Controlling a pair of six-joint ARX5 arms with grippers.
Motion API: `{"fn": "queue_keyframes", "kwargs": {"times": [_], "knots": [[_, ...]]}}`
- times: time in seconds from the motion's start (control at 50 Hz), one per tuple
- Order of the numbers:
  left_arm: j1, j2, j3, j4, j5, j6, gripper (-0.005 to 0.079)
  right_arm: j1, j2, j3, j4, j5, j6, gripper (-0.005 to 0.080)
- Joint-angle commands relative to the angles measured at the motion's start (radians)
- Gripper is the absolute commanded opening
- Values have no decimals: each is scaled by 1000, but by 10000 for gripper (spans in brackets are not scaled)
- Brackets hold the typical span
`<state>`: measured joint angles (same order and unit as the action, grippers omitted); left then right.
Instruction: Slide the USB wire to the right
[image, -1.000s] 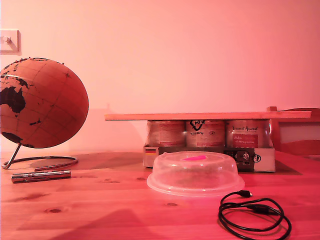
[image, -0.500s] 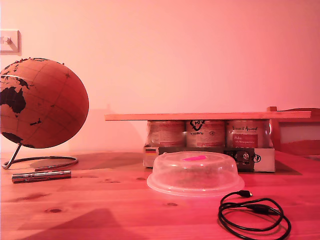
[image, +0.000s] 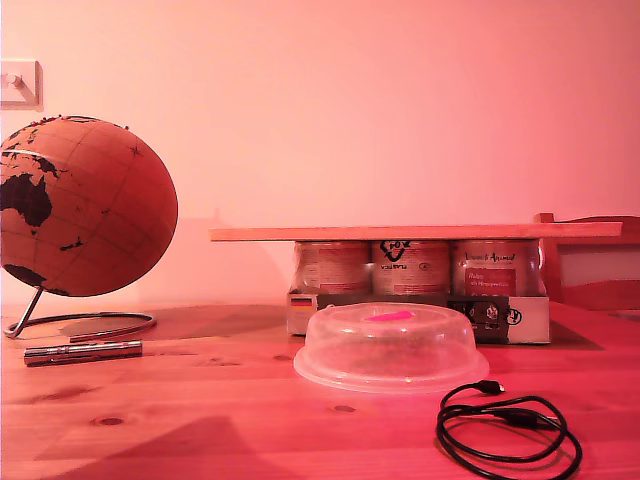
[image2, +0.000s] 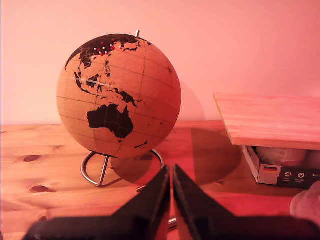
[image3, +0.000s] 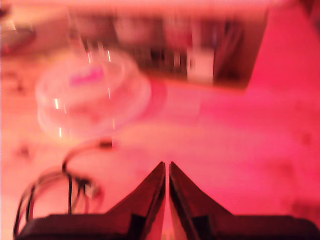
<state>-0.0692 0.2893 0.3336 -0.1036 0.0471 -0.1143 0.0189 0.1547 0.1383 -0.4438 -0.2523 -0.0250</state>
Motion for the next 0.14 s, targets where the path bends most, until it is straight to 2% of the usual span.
{"fn": "queue_keyframes", "kwargs": {"times": [0.0, 0.12], "knots": [[1, -3, -10, 7, 2, -2, -23, -5, 6, 7, -20, 0, -2, -12], [1, -3, -10, 7, 2, -2, -23, -5, 6, 7, -66, 0, -2, -12]]}}
